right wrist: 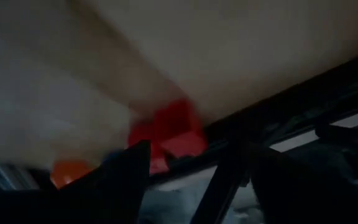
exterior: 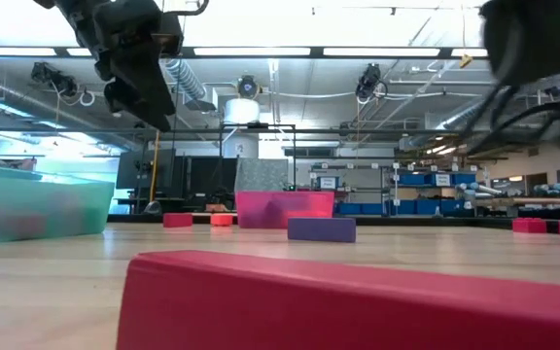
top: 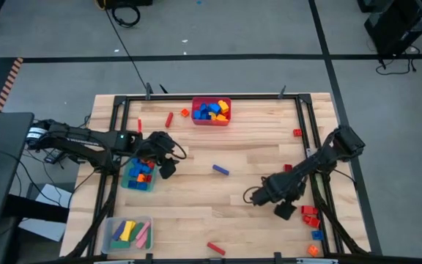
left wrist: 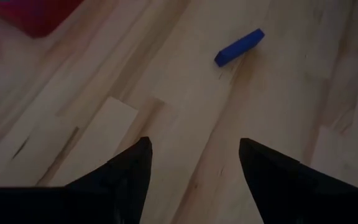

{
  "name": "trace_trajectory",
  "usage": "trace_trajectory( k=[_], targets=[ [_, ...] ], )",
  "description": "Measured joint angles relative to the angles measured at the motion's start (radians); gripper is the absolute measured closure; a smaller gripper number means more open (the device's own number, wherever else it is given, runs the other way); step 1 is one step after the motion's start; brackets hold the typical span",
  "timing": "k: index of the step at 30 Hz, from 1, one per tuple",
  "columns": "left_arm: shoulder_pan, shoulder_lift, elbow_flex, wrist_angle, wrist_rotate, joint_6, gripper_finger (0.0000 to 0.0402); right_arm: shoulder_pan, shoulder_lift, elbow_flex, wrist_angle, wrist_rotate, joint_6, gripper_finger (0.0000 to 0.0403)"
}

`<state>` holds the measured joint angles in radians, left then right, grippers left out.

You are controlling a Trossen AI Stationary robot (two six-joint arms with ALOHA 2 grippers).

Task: Sort blocks by size
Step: Put the red 1 studded building block into the red bin

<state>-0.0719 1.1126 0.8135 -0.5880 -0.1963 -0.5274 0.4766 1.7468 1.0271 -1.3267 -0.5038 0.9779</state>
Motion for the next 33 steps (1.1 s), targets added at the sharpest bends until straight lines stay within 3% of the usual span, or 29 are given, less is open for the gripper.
trace_trajectory(
  k=[9,33],
  targets=[
    [0.000,0.000,0.000,0.054,0.004,-0.030,0.0153,0.114,0.002,-0.063,0.007,-0.112,-0.089,0.0119],
    [0.000,0.000,0.000,0.127,0.006,-0.139,0.0153,0.176,0.003,-0.201,0.301,-0.075,-0.040,0.0144]
  ],
)
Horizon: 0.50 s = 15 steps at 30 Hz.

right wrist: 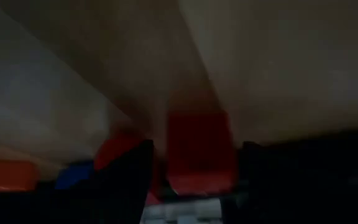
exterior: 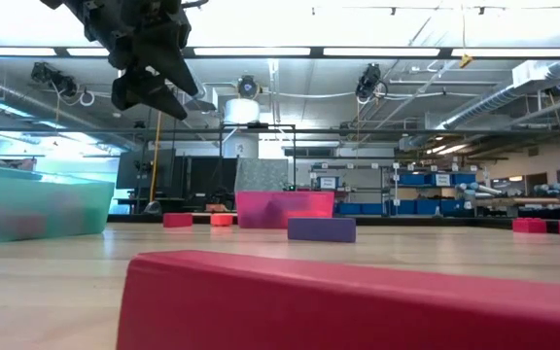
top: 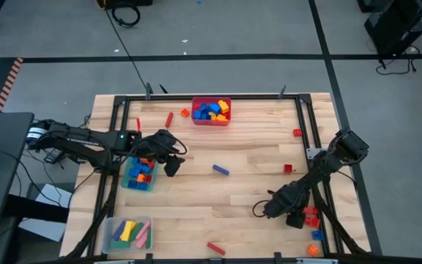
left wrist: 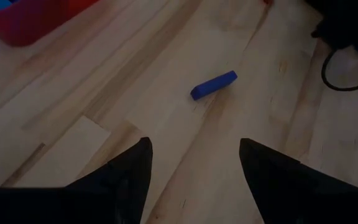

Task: Sort blocks by size
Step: Put the red 1 studded building block into the red bin

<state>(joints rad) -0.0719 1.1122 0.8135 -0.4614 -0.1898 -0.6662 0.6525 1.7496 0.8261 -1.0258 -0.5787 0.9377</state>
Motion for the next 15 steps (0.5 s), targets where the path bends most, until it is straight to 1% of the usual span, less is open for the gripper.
trace_trajectory(
  k=[4,6,10,13,15],
  targets=[
    [0.000,0.000,0.000,0.000,0.000,0.000,0.0153,0.000,0.000,-0.002,0.036,0.024,0.030,0.0171],
    [0.000,0.000,0.000,0.000,0.001,0.000,0.0153,0.000,0.000,-0.002,0.031,0.036,0.039,0.0199],
    [0.000,-0.006,0.000,-0.003,0.000,0.005,0.0153,-0.001,-0.001,0.002,0.011,0.036,0.045,0.0270],
    [0.000,-0.032,0.000,-0.005,0.000,0.026,0.0153,-0.002,-0.006,0.021,-0.026,0.048,0.069,0.0272],
    [0.000,-0.064,0.000,-0.011,0.000,0.049,0.0153,-0.004,-0.023,0.053,-0.047,0.085,0.097,0.0272]
  ],
)
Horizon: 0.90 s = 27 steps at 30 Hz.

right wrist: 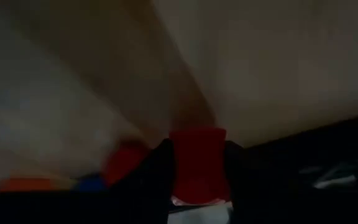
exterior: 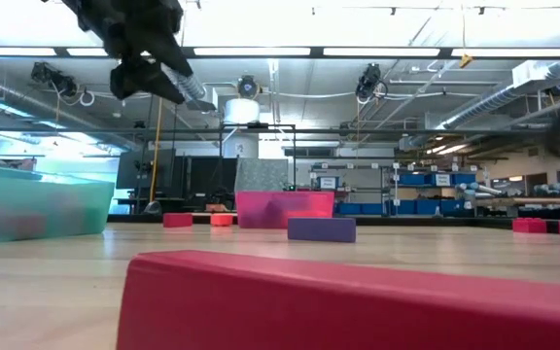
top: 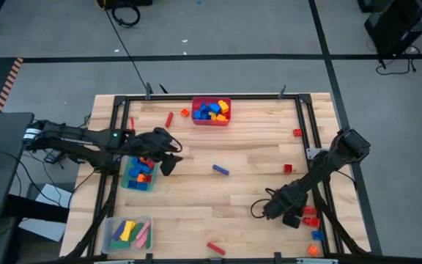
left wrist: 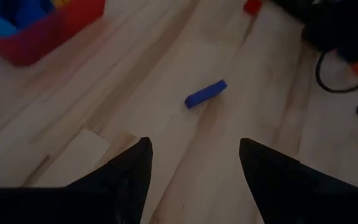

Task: Sort blocks by size
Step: Put the red 1 studded building block into the red bin

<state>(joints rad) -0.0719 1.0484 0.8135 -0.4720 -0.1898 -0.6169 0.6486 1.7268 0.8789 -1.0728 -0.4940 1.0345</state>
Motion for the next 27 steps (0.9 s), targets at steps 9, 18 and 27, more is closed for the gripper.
trace_trajectory(
  k=[9,18,27],
  targets=[
    [0.000,-0.206,0.000,-0.139,-0.132,0.015,0.0153,-0.061,-0.123,0.176,-0.027,0.346,0.245,0.0272],
    [0.000,-0.274,0.000,-0.185,-0.132,0.093,0.0153,-0.228,-0.203,0.322,0.120,0.898,0.318,0.0273],
    [0.000,-0.270,0.000,-0.182,-0.173,0.130,0.0153,-0.571,-0.170,0.358,0.621,0.980,-0.137,0.0273]
  ],
)
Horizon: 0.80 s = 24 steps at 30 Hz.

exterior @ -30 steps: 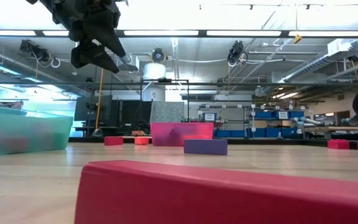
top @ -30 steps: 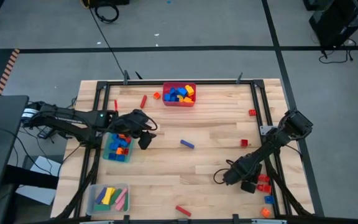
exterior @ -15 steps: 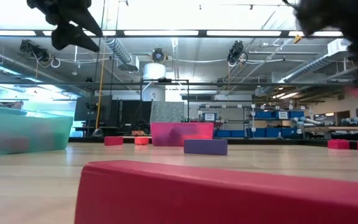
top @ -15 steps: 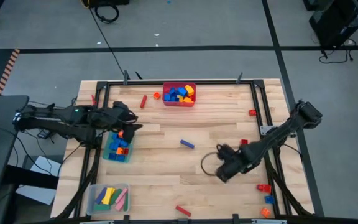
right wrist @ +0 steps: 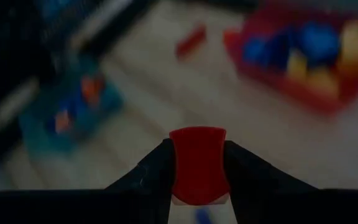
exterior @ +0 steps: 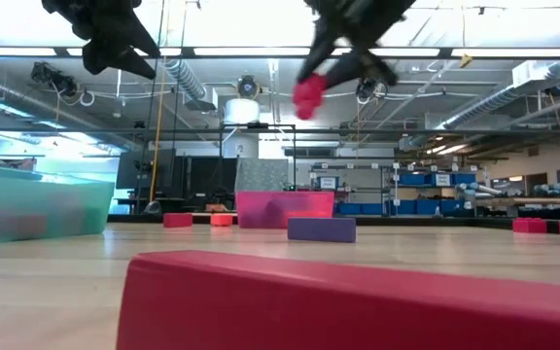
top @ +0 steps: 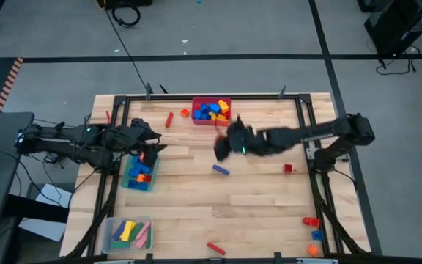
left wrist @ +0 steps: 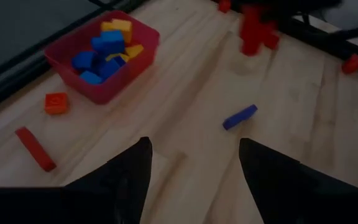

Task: Sort blocks by size
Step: Put the red 1 studded building block into the red bin

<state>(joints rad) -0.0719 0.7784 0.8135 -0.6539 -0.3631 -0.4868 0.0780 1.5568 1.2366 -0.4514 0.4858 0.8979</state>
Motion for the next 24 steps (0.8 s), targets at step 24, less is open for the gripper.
trace_trajectory(
  k=[24],
  targets=[
    [0.000,-0.001,0.000,0.023,-0.141,-0.040,0.0153,-0.475,0.350,0.169,0.084,-0.200,-0.329,0.0274]
  ],
)
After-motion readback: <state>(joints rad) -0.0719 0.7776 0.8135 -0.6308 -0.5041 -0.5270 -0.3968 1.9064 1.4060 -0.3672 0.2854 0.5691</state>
